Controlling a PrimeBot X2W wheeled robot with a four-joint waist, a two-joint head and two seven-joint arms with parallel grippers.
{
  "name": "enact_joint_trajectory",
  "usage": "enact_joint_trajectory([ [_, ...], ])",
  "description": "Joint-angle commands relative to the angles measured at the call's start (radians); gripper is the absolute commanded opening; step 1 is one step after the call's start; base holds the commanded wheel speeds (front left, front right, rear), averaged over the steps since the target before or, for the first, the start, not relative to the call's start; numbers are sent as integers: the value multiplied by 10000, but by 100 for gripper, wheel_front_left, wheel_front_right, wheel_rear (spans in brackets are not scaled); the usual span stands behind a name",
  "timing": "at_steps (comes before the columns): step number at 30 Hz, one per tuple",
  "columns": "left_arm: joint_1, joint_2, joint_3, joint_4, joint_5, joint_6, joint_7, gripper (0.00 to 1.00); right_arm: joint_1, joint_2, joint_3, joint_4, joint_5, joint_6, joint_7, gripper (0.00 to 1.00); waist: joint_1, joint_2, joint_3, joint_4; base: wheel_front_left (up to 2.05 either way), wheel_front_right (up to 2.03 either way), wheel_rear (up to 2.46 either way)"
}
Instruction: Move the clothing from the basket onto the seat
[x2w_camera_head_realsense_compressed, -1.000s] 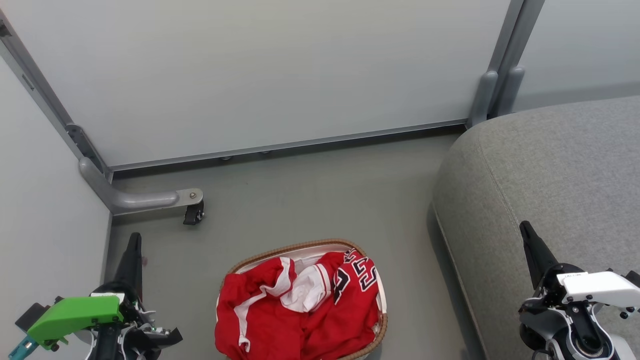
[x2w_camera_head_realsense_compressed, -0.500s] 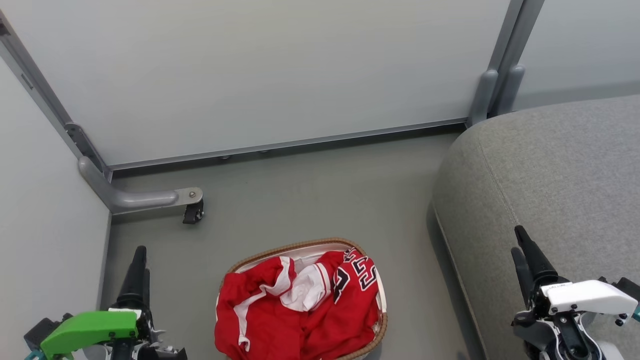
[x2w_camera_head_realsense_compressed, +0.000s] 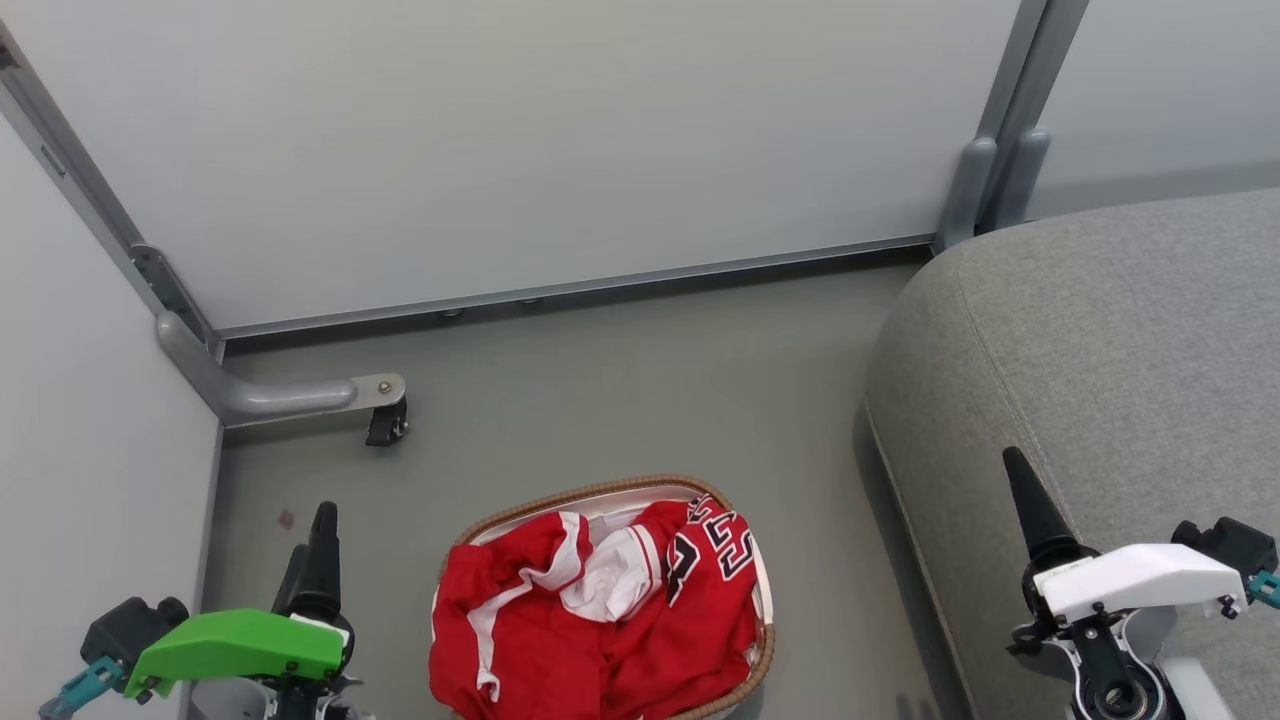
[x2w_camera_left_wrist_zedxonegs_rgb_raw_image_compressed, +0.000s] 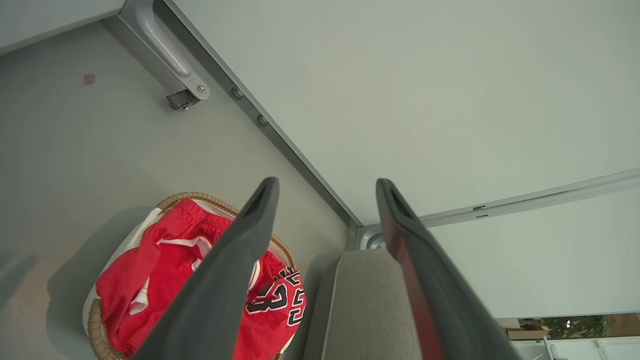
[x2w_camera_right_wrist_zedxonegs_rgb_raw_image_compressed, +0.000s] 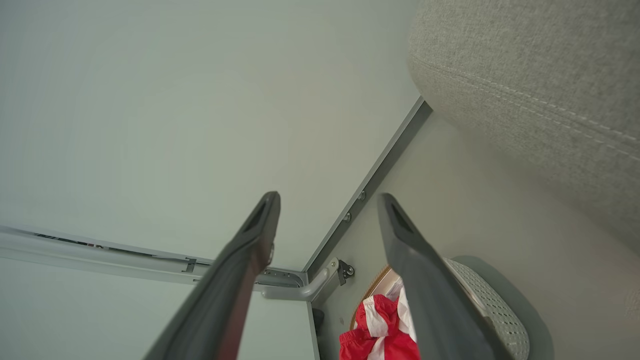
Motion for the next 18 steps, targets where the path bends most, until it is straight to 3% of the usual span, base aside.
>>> enact_joint_trajectory([
  [1, -363, 193, -138, -33, 535, 51, -121, 100, -320, -73, 133, 45, -391, 5, -130, 100, 0, 0, -2, 0, 0, 0, 0],
  [18, -410, 535, -797, -9, 3129, 655, -756, 100, -827, -11, 76, -76, -3334, 5, -769, 100, 0, 0, 57, -21, 0, 0, 0],
])
